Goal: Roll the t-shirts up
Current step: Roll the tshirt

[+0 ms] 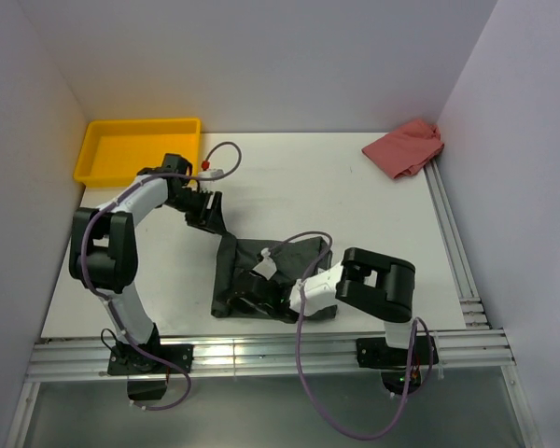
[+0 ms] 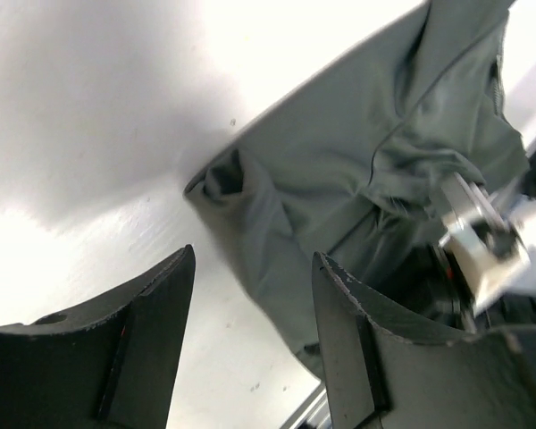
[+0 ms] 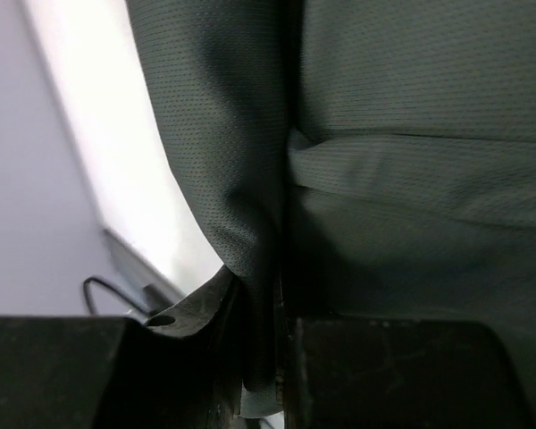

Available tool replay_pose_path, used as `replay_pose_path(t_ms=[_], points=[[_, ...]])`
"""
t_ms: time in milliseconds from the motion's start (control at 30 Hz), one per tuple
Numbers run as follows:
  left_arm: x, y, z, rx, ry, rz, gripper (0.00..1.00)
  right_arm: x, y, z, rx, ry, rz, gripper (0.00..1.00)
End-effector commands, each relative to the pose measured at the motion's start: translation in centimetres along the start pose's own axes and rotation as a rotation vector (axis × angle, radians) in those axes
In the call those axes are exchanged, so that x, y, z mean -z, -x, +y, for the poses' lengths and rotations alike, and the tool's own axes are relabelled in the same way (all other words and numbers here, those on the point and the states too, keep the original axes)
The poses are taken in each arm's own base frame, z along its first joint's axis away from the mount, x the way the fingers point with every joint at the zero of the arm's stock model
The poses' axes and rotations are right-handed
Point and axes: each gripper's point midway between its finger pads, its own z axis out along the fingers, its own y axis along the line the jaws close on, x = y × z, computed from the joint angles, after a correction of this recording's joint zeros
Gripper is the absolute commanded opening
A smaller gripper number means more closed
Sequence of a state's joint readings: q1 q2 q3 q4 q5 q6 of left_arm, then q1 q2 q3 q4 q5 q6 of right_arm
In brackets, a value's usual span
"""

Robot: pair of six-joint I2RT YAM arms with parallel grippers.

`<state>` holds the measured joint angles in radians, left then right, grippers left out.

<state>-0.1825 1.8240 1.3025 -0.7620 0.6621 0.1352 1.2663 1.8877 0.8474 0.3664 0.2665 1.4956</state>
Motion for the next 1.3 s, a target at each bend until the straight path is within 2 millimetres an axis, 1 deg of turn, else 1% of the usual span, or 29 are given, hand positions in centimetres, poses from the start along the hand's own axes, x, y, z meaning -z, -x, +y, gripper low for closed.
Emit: replay_pose_path(t_ms=[0, 67, 100, 167, 233, 333, 400, 533, 600, 633, 667, 733, 767, 800, 833, 867, 900, 933, 967, 1000, 1033, 1067, 1100, 1133, 1167, 1200, 1233, 1267], points=[[1.5, -0.6, -1.2, -0.022, -0.099, -0.011, 0.6, 0.2, -1.0, -0.1, -0.078, 0.088, 0.066, 0.0], [1.3, -1.4, -0.5, -0.015, -0.103, -0.004, 0.6, 0.3, -1.3, 0.1, -0.117, 0.136, 0.086, 0.0], [1.0, -1.8, -0.3, -0.009, -0.108, 0.005, 0.6, 0.0, -1.4, -0.5, -0.123, 0.133, 0.091, 0.0], [0.4, -2.7, 0.0, 0.002, -0.121, 0.02, 0.6, -0.3, -1.6, -0.9, -0.147, 0.147, 0.101, 0.0], [-0.5, -3.7, 0.4, 0.033, -0.135, 0.046, 0.6, -0.1, -1.7, -0.8, -0.171, 0.174, 0.107, 0.0], [-1.9, -4.7, 1.0, 0.071, -0.156, 0.069, 0.6, -0.1, -1.8, -1.5, -0.196, 0.187, 0.114, 0.0], [-2.6, -5.2, 1.3, 0.1, -0.17, 0.083, 0.59, 0.0, -1.7, -1.6, -0.205, 0.198, 0.113, 0.0], [-3.6, -5.4, 1.5, 0.14, -0.179, 0.079, 0.56, -0.3, -2.0, -2.2, -0.188, 0.172, 0.119, 0.01], [-3.7, -5.4, 1.5, 0.147, -0.183, 0.077, 0.52, -0.5, -2.1, -2.4, -0.172, 0.146, 0.123, 0.07], [-3.8, -5.5, 1.4, 0.146, -0.184, 0.079, 0.5, -0.7, -2.2, -1.8, -0.155, 0.144, 0.121, 0.1], [-3.8, -5.5, 1.3, 0.147, -0.182, 0.081, 0.45, -0.9, -2.1, -2.6, -0.131, 0.088, 0.116, 0.19], [-4.0, -5.5, 1.1, 0.142, -0.166, 0.086, 0.41, -1.2, -2.2, -3.2, -0.08, 0.021, 0.108, 0.3], [-4.1, -5.3, 1.0, 0.136, -0.158, 0.082, 0.32, -1.1, -2.0, -3.0, -0.068, 0.009, 0.096, 0.38], [-4.1, -5.4, 1.1, 0.132, -0.135, 0.086, 0.27, -1.2, -2.0, -3.2, -0.056, -0.01, 0.091, 0.4], [-4.2, -5.3, 0.7, 0.127, -0.129, 0.09, 0.23, -1.3, -1.9, -2.8, -0.045, -0.017, 0.085, 0.42], [-4.3, -5.2, 0.7, 0.12, -0.113, 0.09, 0.16, -1.1, -1.4, -3.7, -0.027, -0.073, 0.065, 0.46], [-4.0, -4.7, 0.5, 0.104, -0.098, 0.073, 0.12, -1.0, -1.3, -3.9, -0.01, -0.1, 0.058, 0.47], [-3.8, -4.5, 0.8, 0.1, -0.057, 0.069, 0.07, -1.1, -1.0, -3.2, 0.008, -0.113, 0.045, 0.49], [-3.3, -3.8, 1.1, 0.078, -0.006, 0.043, 0.01, -0.8, -0.4, -3.5, 0.044, -0.179, 0.013, 0.52], [-3.0, -3.4, 0.8, 0.074, -0.004, 0.026, 0.0, -0.3, 0.0, -4.8, 0.072, -0.234, -0.007, 0.54], [-2.6, -3.2, 1.5, 0.084, 0.049, 0.016, 0.0, 0.2, 0.4, -5.2, 0.103, -0.299, -0.018, 0.56], [-2.2, -2.7, 1.5, 0.086, 0.075, 0.001, 0.0, 0.7, 0.7, -4.9, 0.122, -0.322, -0.032, 0.56], [-1.5, -2.0, 1.6, 0.076, 0.105, -0.028, 0.0, 1.0, 1.5, -4.9, 0.152, -0.353, -0.073, 0.56], [-1.1, -1.6, 1.9, 0.106, 0.147, -0.046, 0.0, 1.2, 2.0, -3.3, 0.161, -0.35, -0.093, 0.57], [-0.8, -1.3, 2.1, 0.106, 0.176, -0.061, 0.0, 2.2, 2.6, -4.4, 0.2, -0.426, -0.112, 0.57], [-0.3, -0.7, 2.1, 0.101, 0.199, -0.084, 0.0, 2.7, 3.0, -4.1, 0.224, -0.447, -0.127, 0.58], [-0.3, -0.4, 2.0, 0.103, 0.216, -0.096, 0.0, 2.9, 3.6, -2.4, 0.235, -0.437, -0.158, 0.57], [0.1, 0.0, 2.4, 0.104, 0.255, -0.117, 0.0, 3.6, 4.1, -3.2, 0.273, -0.5, -0.168, 0.58]])
